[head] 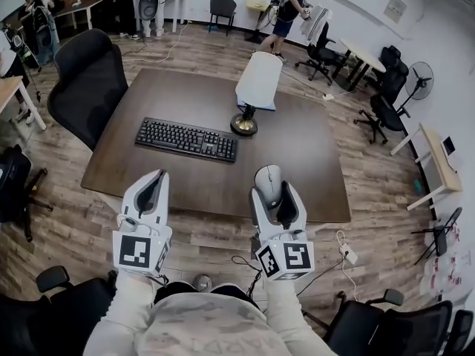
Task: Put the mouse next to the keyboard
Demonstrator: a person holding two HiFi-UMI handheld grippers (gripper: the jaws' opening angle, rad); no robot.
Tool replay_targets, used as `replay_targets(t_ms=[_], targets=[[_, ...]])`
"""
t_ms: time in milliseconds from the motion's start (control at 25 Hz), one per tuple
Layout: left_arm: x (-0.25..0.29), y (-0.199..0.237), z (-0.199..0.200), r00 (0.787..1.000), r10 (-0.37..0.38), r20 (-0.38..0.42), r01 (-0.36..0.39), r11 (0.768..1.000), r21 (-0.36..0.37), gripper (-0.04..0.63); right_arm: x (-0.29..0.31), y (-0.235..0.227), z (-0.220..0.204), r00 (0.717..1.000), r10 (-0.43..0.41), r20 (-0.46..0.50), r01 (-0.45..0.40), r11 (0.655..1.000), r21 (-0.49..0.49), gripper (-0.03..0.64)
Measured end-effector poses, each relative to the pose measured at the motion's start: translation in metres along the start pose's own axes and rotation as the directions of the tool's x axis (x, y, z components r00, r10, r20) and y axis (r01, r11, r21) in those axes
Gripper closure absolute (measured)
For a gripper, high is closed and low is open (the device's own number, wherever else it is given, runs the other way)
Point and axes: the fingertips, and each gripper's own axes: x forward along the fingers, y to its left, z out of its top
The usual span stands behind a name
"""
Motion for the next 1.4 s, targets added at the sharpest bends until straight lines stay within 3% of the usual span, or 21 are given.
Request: replay_targets(t_ms=[560,1400], targets=[[0.032,0.007,-0.01,1.0,0.005,-0.015,-0.005,1.0,0.0,0.589,0.031,-0.019,-0.012,1.0,0.0,-0.015,0.0,1.0,0.024,0.299],[0.143,0.059,-0.033,0.992,-0.123,-0.014,0.123,0.992,-0.029,0.589,0.124,-0.043,-0.027,0.99,-0.137,-0.031,0.138,0.99,0.023,0.299]])
